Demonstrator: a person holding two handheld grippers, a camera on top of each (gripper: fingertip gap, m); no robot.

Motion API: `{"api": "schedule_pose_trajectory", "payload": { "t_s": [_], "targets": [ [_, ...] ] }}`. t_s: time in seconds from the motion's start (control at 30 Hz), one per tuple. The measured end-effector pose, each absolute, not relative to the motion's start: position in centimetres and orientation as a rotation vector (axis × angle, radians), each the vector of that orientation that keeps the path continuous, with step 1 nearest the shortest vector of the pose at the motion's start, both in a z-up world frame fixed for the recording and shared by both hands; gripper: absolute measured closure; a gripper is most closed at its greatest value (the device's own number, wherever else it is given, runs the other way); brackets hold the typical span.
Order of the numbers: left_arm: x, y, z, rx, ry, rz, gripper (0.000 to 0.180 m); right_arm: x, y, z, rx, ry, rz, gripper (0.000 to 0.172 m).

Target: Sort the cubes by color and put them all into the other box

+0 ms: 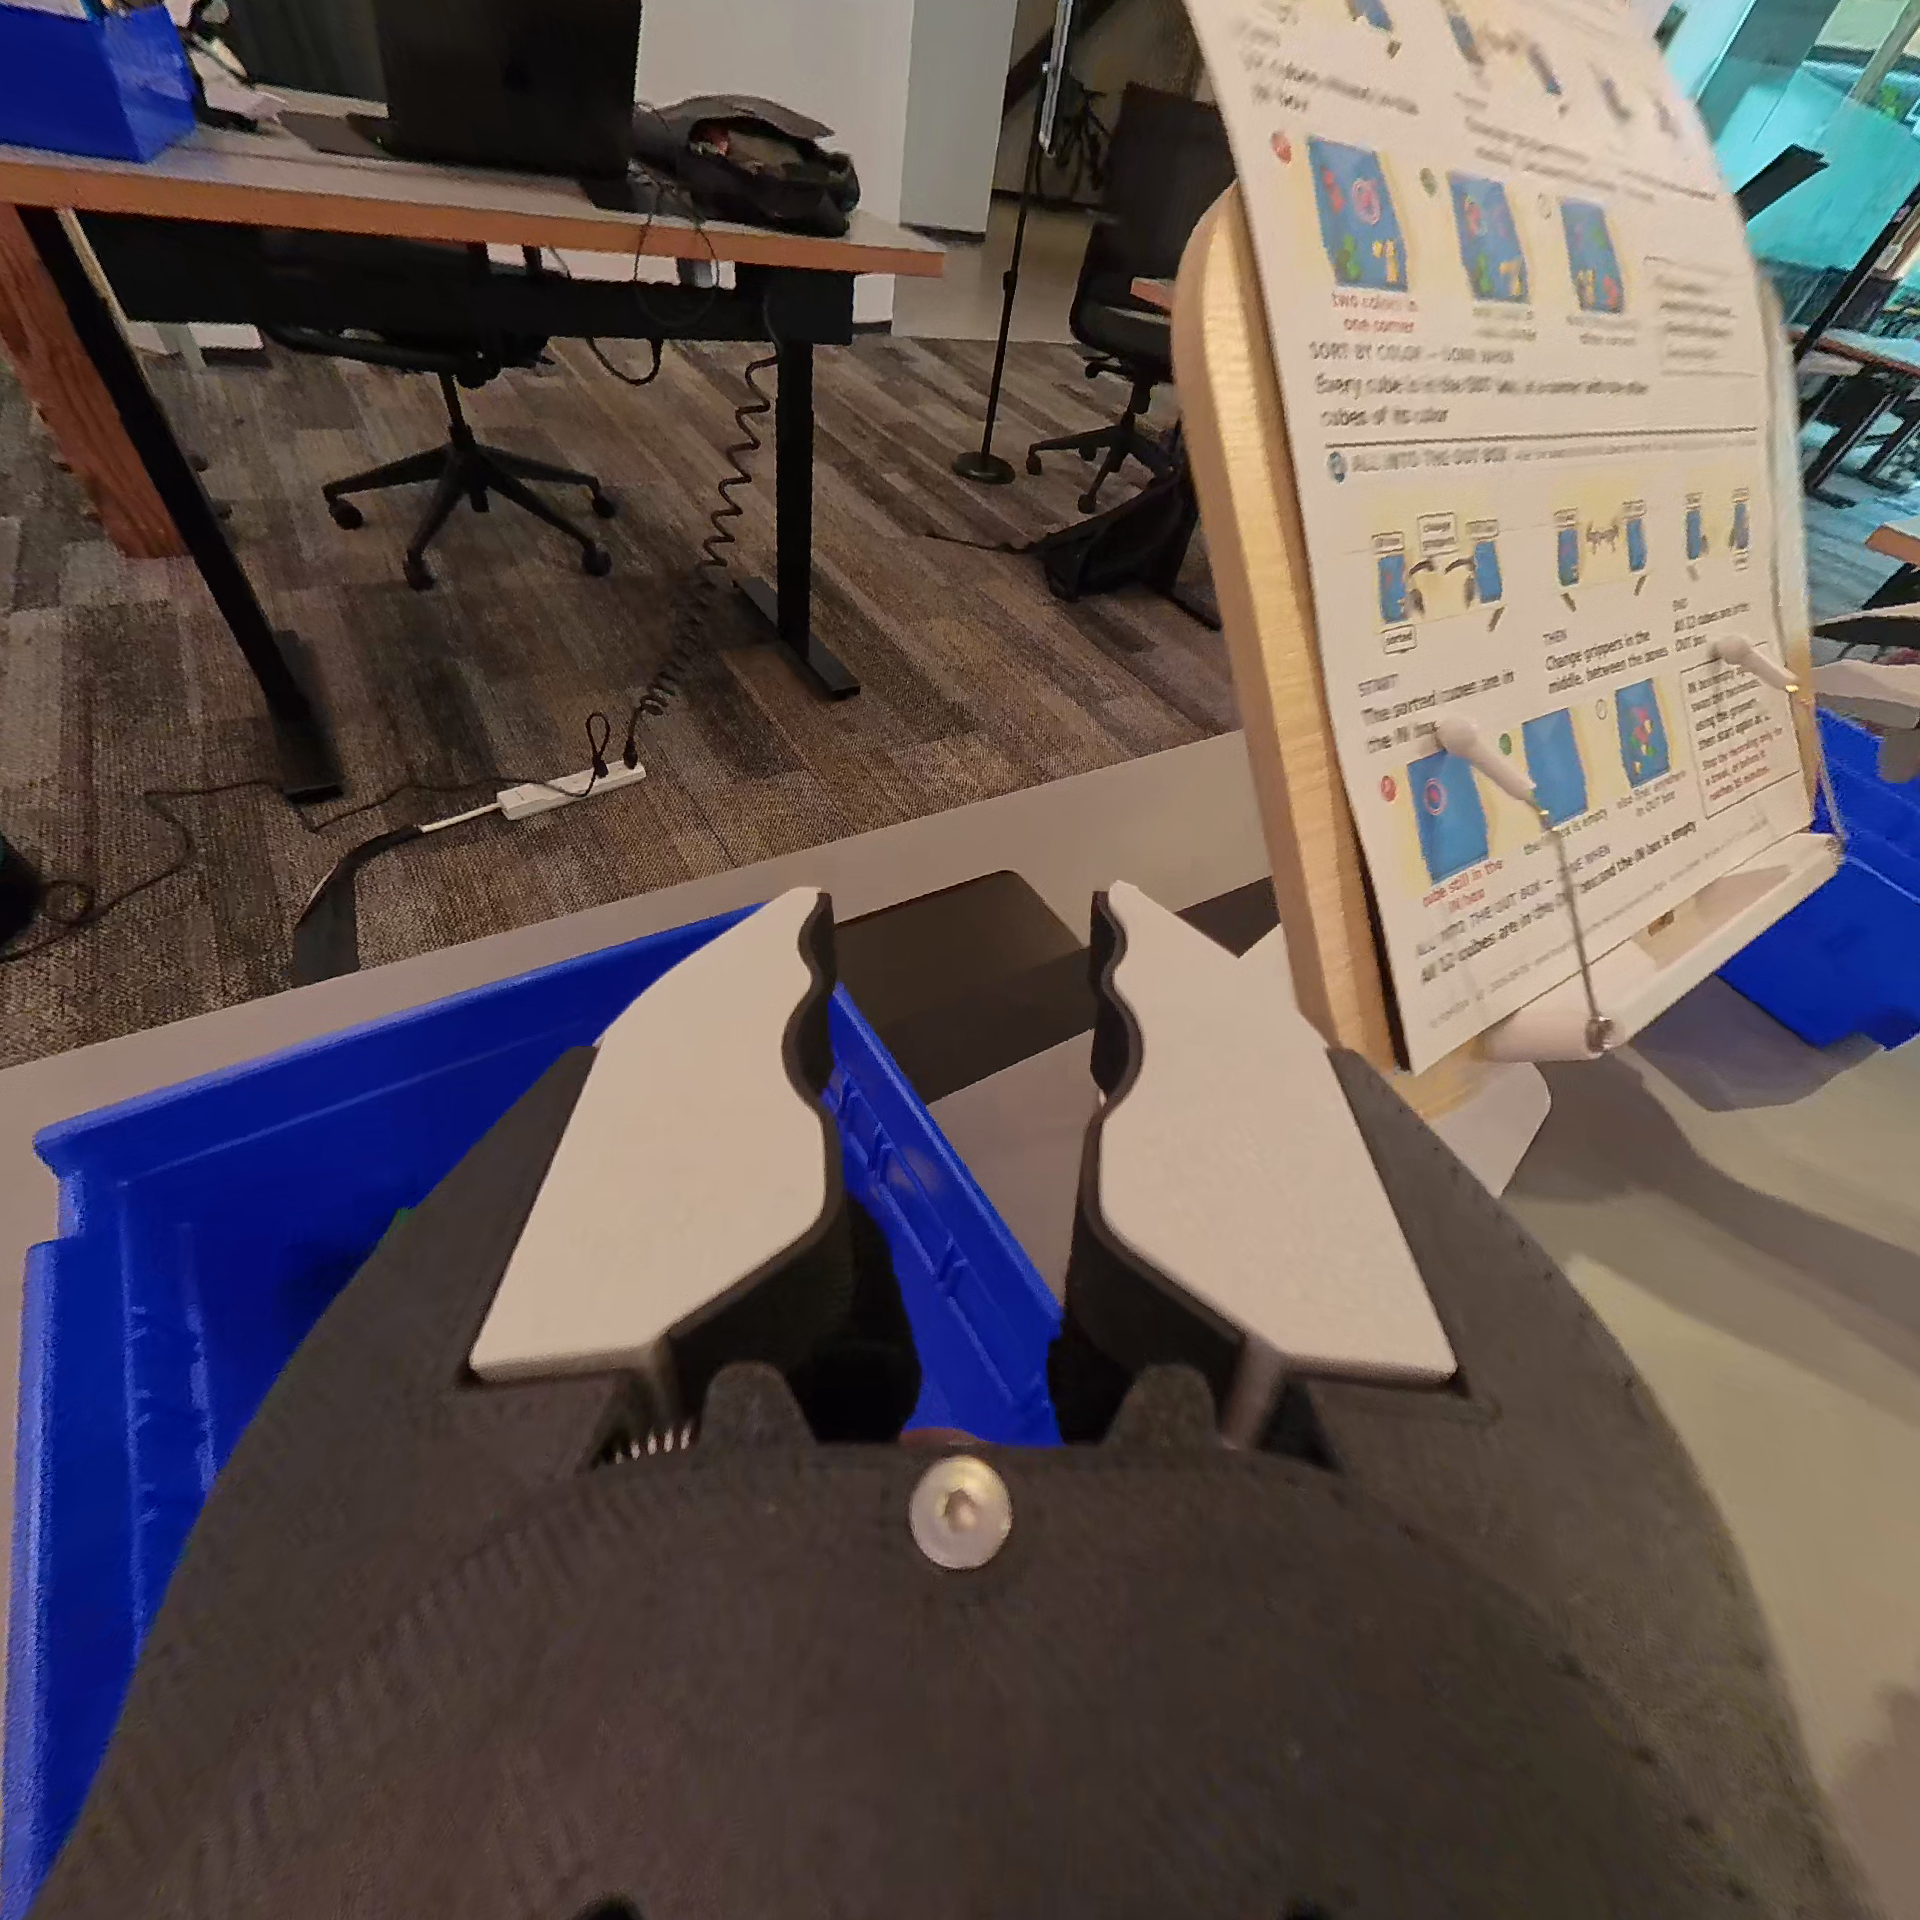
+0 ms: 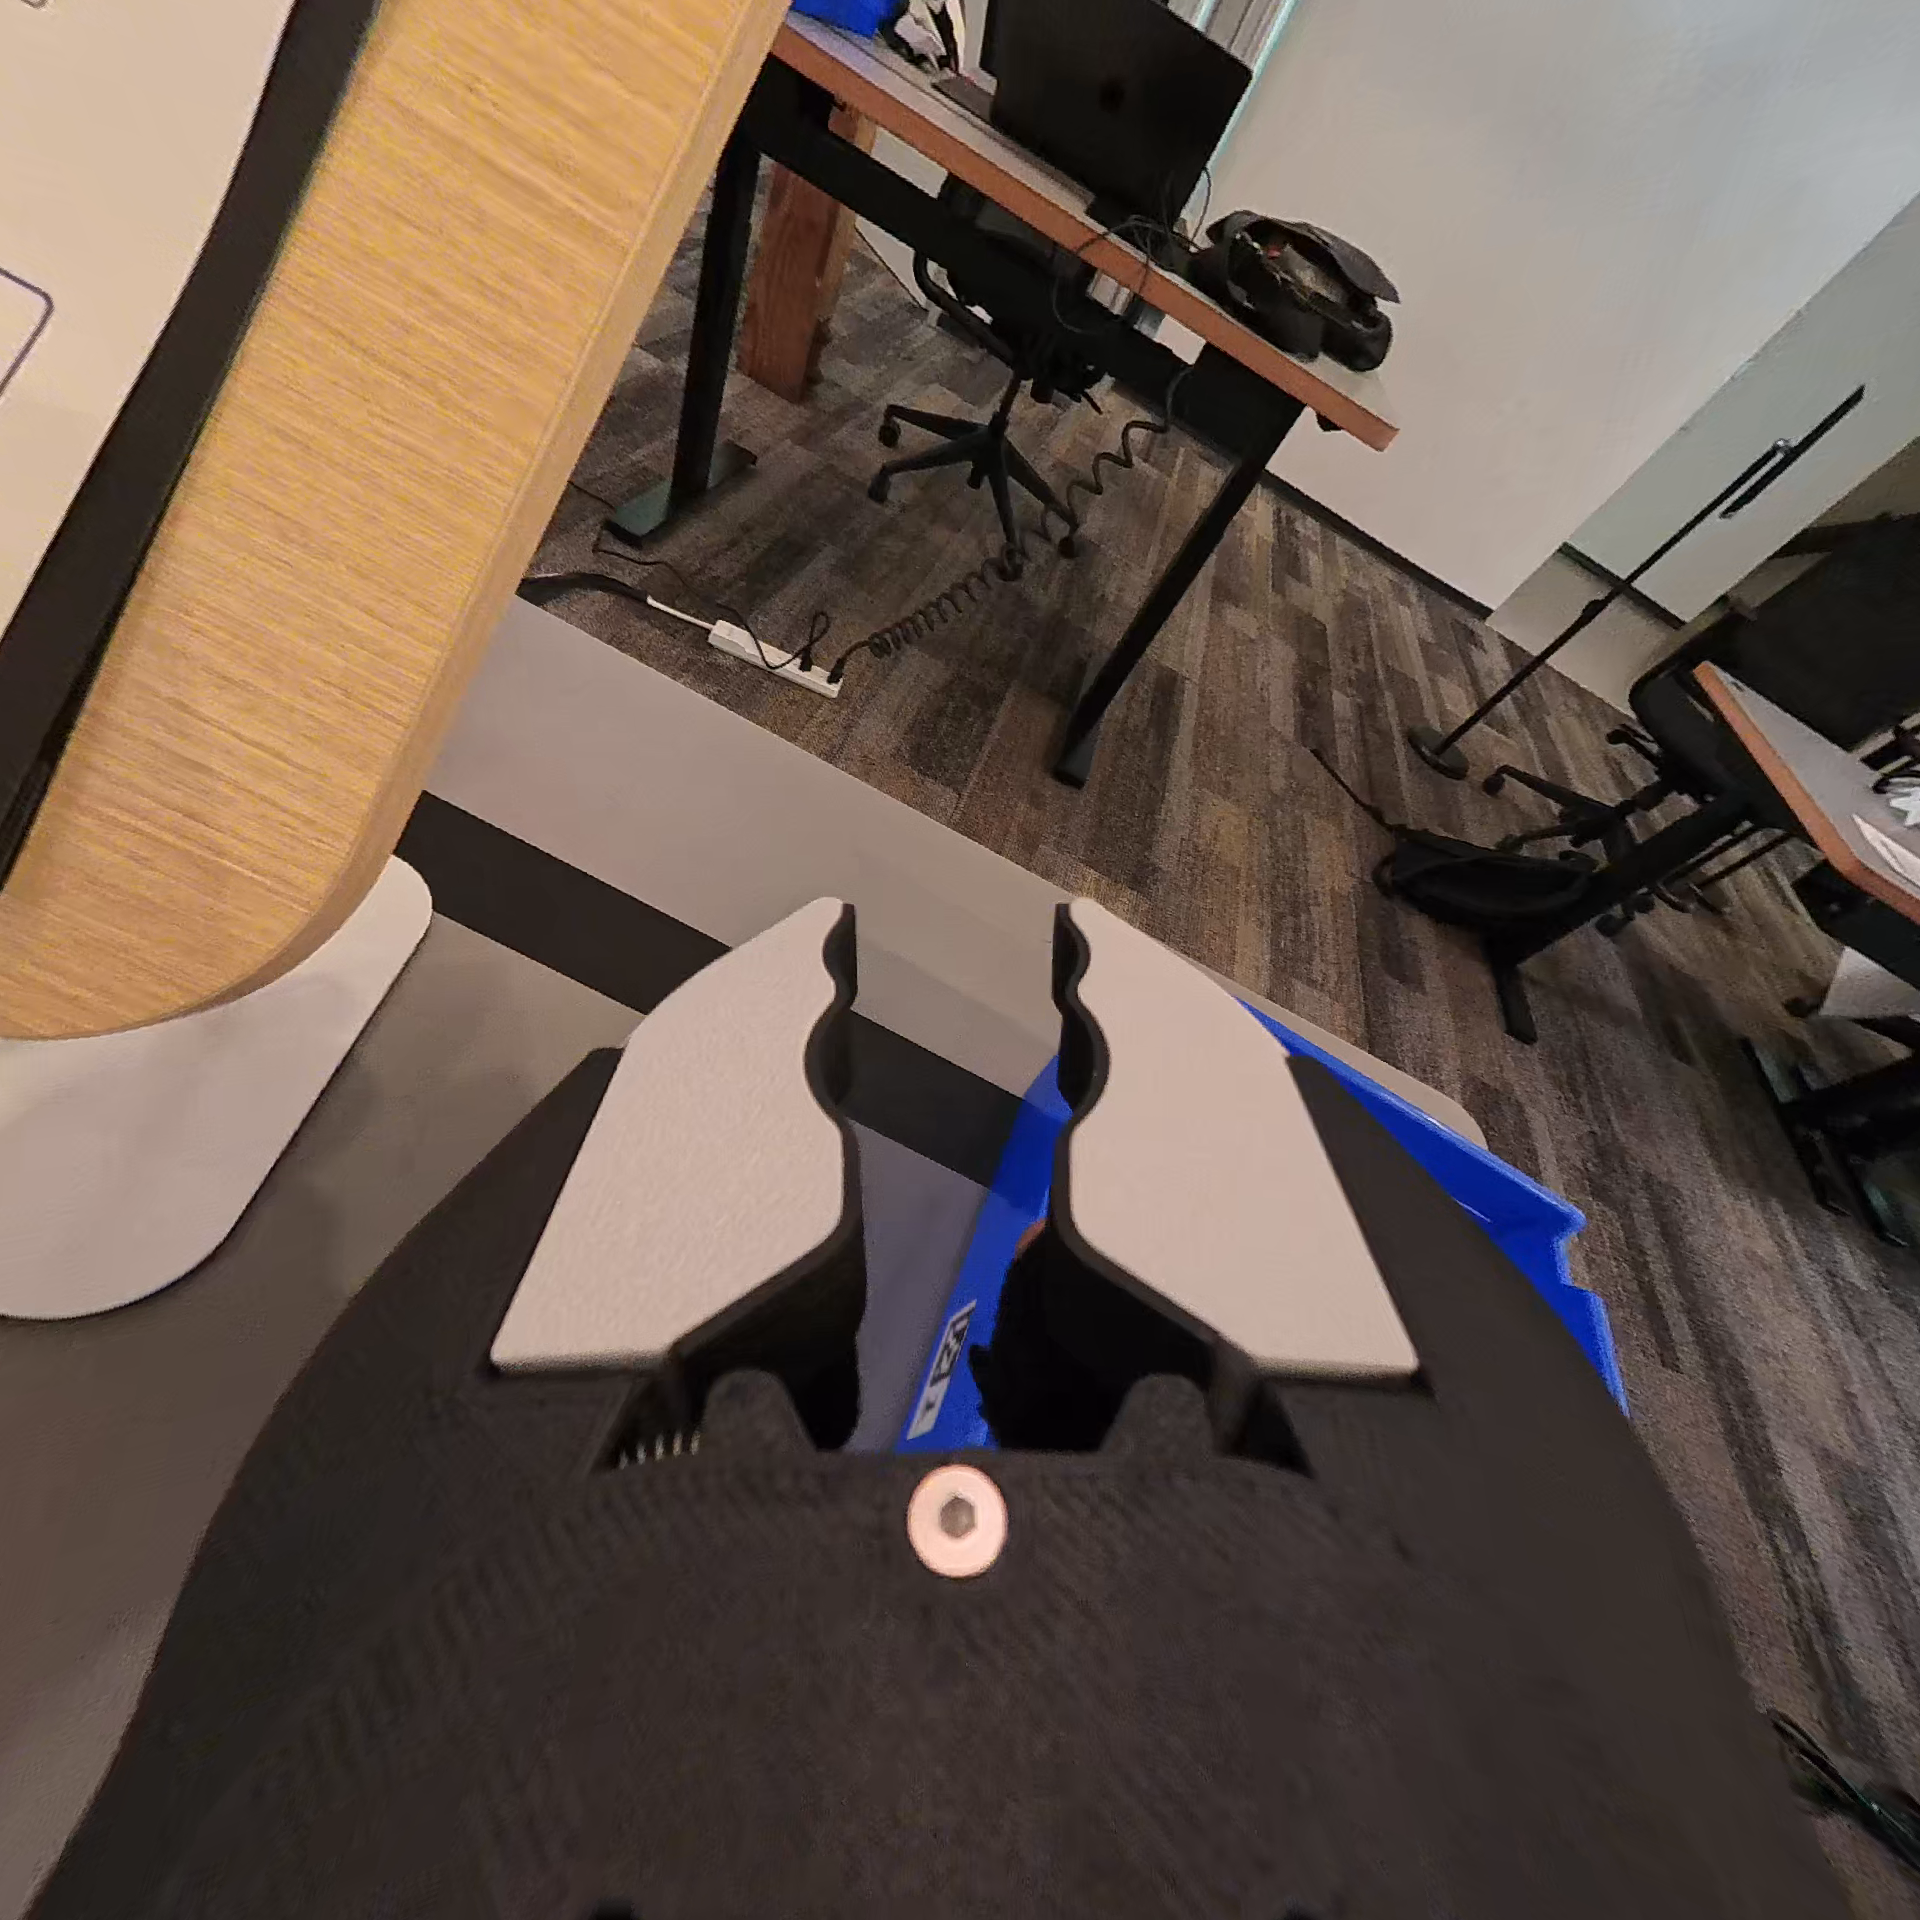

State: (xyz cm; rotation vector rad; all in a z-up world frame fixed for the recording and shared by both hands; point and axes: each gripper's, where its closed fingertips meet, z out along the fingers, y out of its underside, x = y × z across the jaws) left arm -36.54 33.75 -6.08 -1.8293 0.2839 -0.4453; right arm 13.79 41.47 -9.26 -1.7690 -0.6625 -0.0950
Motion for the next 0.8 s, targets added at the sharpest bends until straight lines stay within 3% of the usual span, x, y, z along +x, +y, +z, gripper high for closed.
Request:
{"api": "schedule_pose_trajectory", "payload": {
  "t_s": [0.8],
  "targets": [
    [-40.9, 34.9, -15.2, -2.181, 0.198, -0.406, 0.125, 11.7, 41.4, -10.2, -1.741, -0.738, -0.019, 0.136]
  ]
}}
